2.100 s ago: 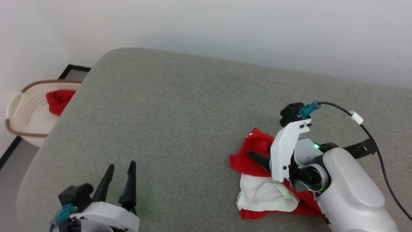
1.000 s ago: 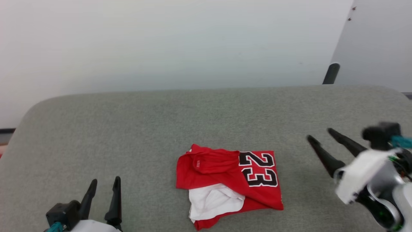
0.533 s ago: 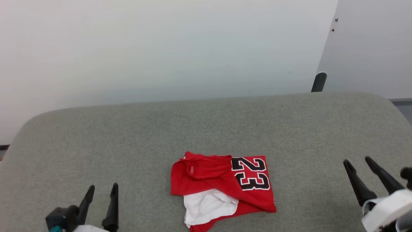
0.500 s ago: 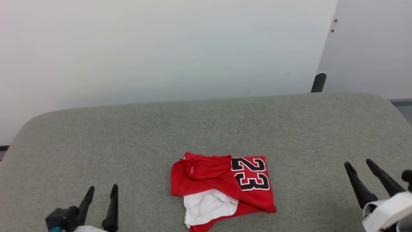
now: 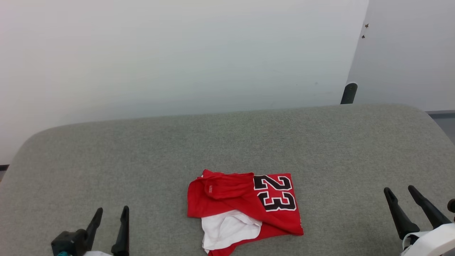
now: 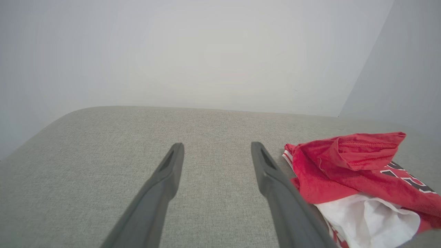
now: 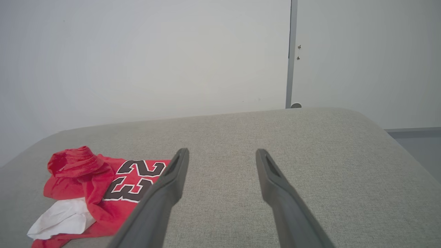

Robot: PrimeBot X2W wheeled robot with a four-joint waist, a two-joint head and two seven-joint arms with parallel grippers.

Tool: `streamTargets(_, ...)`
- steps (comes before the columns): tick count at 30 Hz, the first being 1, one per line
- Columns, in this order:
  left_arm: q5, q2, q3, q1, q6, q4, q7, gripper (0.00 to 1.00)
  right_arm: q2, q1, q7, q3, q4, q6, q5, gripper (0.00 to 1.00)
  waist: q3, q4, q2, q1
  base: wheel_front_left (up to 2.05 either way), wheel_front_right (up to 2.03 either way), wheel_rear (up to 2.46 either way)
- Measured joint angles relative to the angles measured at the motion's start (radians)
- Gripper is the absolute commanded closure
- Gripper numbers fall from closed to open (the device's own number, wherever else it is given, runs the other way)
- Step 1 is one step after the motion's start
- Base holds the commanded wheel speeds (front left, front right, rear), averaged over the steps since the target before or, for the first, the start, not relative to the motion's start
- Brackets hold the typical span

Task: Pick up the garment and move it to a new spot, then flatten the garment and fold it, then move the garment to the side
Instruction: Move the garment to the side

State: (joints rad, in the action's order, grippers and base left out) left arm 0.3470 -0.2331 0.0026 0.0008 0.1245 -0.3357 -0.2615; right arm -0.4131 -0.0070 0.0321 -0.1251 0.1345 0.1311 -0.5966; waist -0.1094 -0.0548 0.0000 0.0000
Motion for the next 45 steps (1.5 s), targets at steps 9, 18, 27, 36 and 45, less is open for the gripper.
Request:
streamTargets(9, -0.035, 0.001, 0.015, 0.001, 0.003, 0.013, 0.0, 0.0, 0.016, 0.019, -0.031, 0.015, -0.011, 0.0, 0.009, 0.0, 0.001, 0.023, 0.0, 0.0, 0.0, 0.0, 0.0)
streamTargets(18, -0.083, -0.013, 0.031, -0.005, -0.001, 0.013, 0.0, 0.0, 0.022, -0.012, -0.176, -0.04, 0.022, 0.0, -0.021, 0.0, 0.009, 0.086, 0.0, 0.0, 0.0, 0.0, 0.0)
streamTargets(27, -0.118, 0.002, 0.027, -0.022, -0.016, 0.016, 0.0, 0.0, 0.003, -0.074, -0.286, -0.075, 0.084, 0.0, -0.059, 0.0, 0.034, 0.179, 0.0, 0.0, 0.0, 0.0, 0.0)
streamTargets(36, -0.124, 0.024, 0.013, -0.046, -0.017, 0.019, 0.0, 0.0, -0.011, -0.128, -0.382, -0.079, 0.115, 0.0, -0.072, 0.0, 0.084, 0.273, 0.0, 0.0, 0.0, 0.0, 0.0)
streamTargets(45, -0.129, 0.07, -0.004, -0.103, -0.012, 0.025, 0.0, 0.0, -0.009, -0.201, -0.496, -0.053, 0.164, 0.0, -0.05, 0.0, 0.178, 0.327, 0.0, 0.0, 0.0, 0.0, 0.0)
